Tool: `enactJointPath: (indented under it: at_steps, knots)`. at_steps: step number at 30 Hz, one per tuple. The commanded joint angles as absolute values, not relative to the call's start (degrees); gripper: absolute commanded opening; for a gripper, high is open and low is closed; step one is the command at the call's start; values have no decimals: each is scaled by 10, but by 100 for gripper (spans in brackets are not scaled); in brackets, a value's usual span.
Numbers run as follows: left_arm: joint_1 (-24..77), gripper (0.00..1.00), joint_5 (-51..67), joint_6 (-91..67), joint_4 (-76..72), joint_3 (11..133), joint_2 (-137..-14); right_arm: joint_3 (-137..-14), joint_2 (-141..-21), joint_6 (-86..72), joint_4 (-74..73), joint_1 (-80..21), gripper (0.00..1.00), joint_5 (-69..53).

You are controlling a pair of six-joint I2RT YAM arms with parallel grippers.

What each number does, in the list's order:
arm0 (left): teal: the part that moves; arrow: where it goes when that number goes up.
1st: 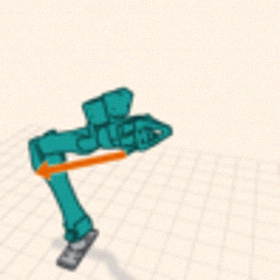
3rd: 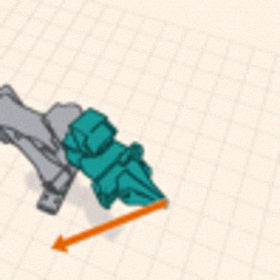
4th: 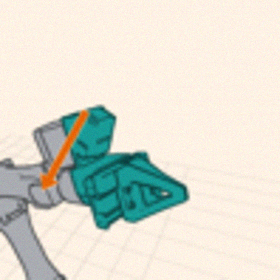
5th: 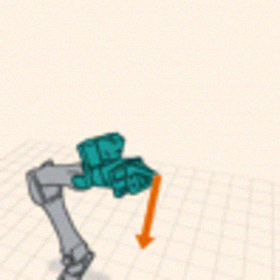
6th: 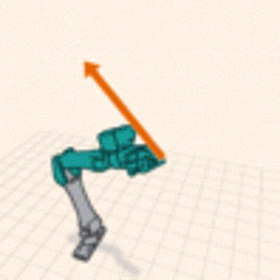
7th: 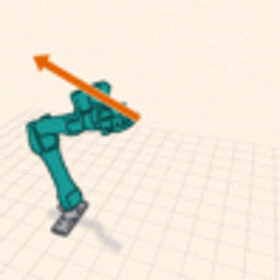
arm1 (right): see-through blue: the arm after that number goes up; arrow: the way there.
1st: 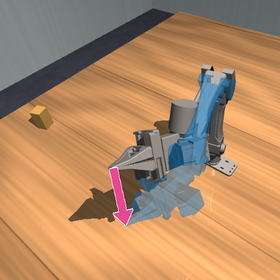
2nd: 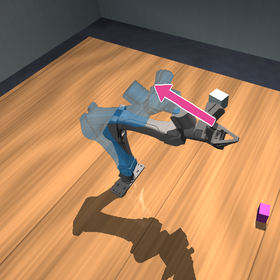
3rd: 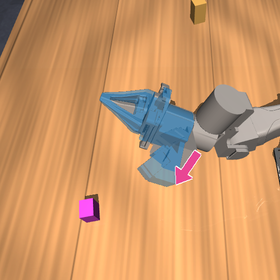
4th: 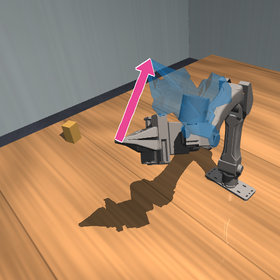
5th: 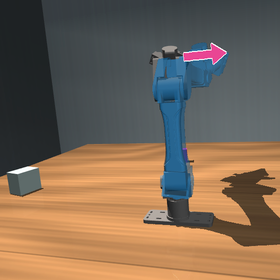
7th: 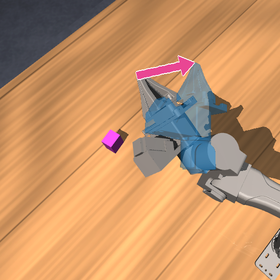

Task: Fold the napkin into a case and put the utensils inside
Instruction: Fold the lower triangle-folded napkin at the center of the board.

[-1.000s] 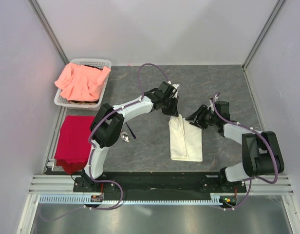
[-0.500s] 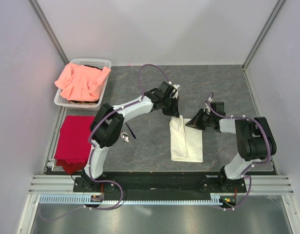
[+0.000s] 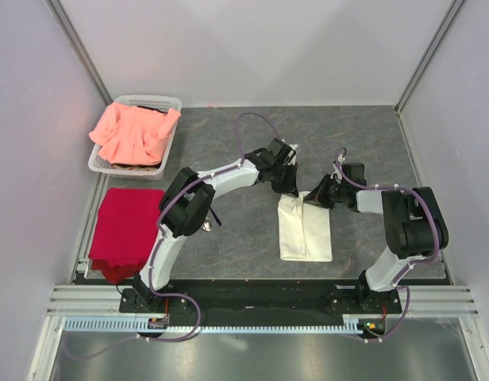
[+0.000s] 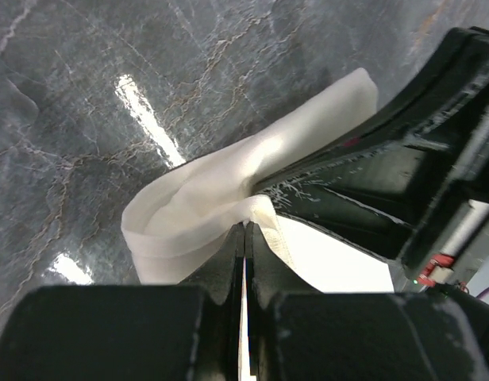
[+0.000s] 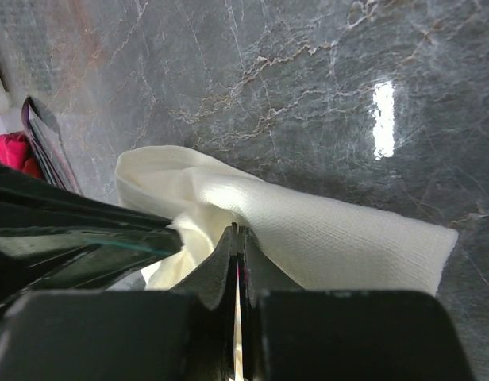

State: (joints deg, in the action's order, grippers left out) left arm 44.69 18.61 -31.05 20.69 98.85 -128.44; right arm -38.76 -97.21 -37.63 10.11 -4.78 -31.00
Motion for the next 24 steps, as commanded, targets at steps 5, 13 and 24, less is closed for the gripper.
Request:
enactJointPath:
  at_steps: [5,13,24]
  knots:
    - [451,2,178,-366,178,1005,-1295,-412,-983,-356,96,-49,2,-297]
    - [450,2,155,-402,165,1005,-1295,-409,-893,-317,2,-48,27,-280]
    - [450,2,162,-417,166,999,-1288,-288,-710,-331,-98,-123,48,-272]
